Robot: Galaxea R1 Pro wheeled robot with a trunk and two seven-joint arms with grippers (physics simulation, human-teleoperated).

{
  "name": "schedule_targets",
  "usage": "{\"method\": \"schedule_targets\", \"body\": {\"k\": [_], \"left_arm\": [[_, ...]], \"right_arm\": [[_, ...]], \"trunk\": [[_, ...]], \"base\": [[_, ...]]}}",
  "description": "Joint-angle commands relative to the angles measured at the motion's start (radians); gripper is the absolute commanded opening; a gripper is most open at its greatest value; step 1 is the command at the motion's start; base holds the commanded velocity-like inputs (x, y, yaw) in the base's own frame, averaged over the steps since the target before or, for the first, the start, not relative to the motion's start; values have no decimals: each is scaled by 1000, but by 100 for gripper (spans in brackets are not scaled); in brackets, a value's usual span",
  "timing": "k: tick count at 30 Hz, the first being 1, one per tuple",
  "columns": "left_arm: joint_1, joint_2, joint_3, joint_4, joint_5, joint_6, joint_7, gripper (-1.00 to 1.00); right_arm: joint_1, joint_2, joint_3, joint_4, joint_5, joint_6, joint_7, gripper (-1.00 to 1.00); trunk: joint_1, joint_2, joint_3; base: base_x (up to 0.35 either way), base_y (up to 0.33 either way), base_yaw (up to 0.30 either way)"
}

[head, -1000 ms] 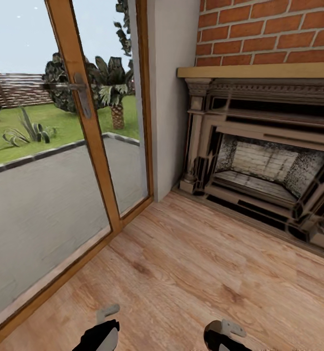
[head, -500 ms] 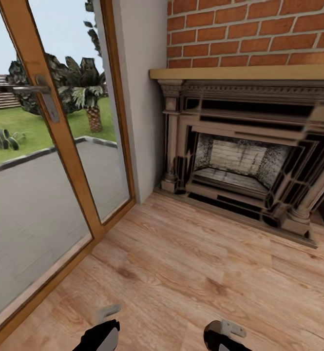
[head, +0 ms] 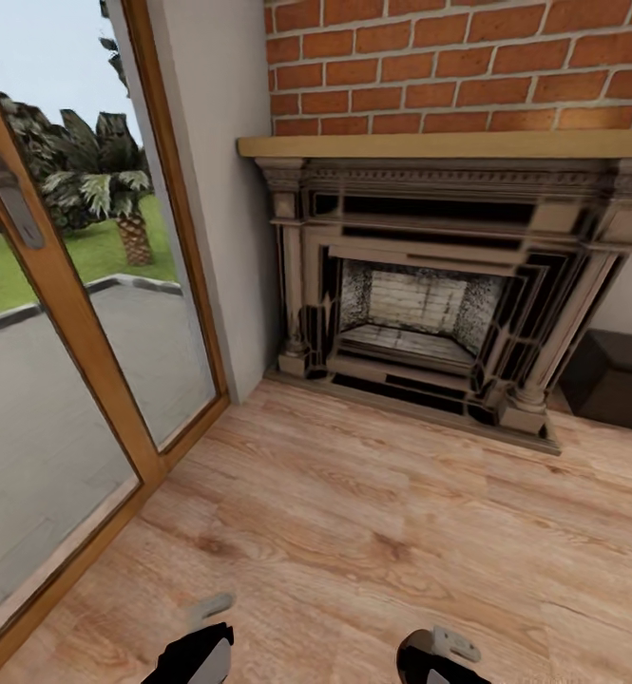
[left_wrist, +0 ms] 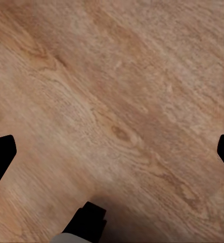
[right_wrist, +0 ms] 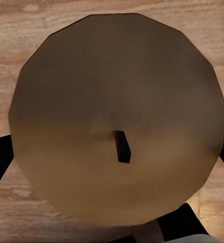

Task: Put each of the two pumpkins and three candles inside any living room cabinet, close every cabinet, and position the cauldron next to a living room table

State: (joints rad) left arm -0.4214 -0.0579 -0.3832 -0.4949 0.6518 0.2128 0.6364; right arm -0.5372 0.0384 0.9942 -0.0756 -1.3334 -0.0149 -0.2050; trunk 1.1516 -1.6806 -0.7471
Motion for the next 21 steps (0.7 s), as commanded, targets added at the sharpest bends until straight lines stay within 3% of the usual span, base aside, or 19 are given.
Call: {"method": "schedule_targets", "body": {"k": [1, 21], "left_arm": [[0, 1, -7, -2, 5, 5, 8, 100], [0, 0, -6, -2, 6, 5, 6, 100]], "right_arm": [[-1, 0, 9, -1, -12, -2, -4, -100], [-1, -1, 9, -1, -13, -2, -4, -100]], "trunk": [[0, 0, 0], [0, 0, 8]], "base": [[0, 0, -279], [0, 0, -279]]}}
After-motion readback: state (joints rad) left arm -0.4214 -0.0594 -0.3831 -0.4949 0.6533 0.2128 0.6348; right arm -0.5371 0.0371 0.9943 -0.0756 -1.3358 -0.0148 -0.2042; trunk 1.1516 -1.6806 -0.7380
